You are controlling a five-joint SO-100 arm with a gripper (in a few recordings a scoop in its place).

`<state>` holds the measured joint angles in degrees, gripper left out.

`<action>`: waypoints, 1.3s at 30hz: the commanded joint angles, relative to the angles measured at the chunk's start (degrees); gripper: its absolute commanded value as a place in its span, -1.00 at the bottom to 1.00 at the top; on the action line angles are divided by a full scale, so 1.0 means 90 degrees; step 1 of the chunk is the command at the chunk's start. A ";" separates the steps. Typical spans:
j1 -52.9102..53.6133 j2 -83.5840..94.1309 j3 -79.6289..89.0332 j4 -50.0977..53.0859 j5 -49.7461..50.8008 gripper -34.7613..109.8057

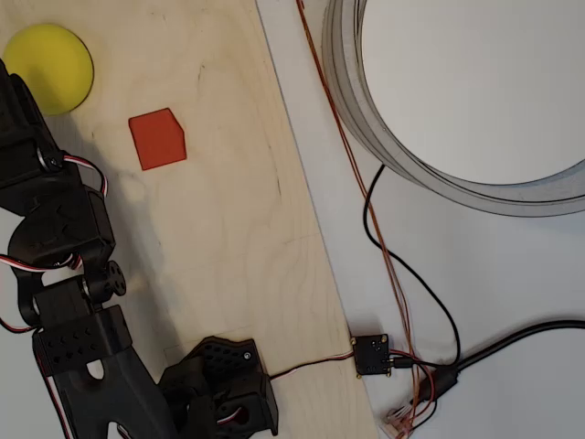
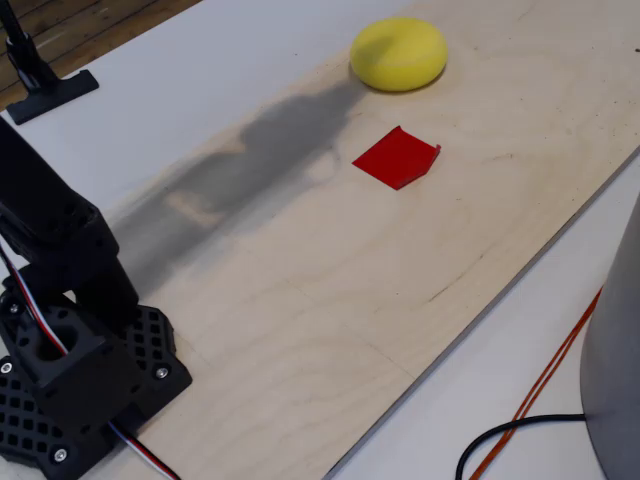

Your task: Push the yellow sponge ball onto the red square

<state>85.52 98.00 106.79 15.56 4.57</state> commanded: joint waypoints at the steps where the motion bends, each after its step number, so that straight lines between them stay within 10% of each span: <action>1: -0.0078 -0.0264 -0.0791 0.0586 0.0273 -0.28; 39: -0.0830 -0.4717 -0.5439 0.3135 0.2100 -0.24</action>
<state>77.34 56.51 62.58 41.57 22.68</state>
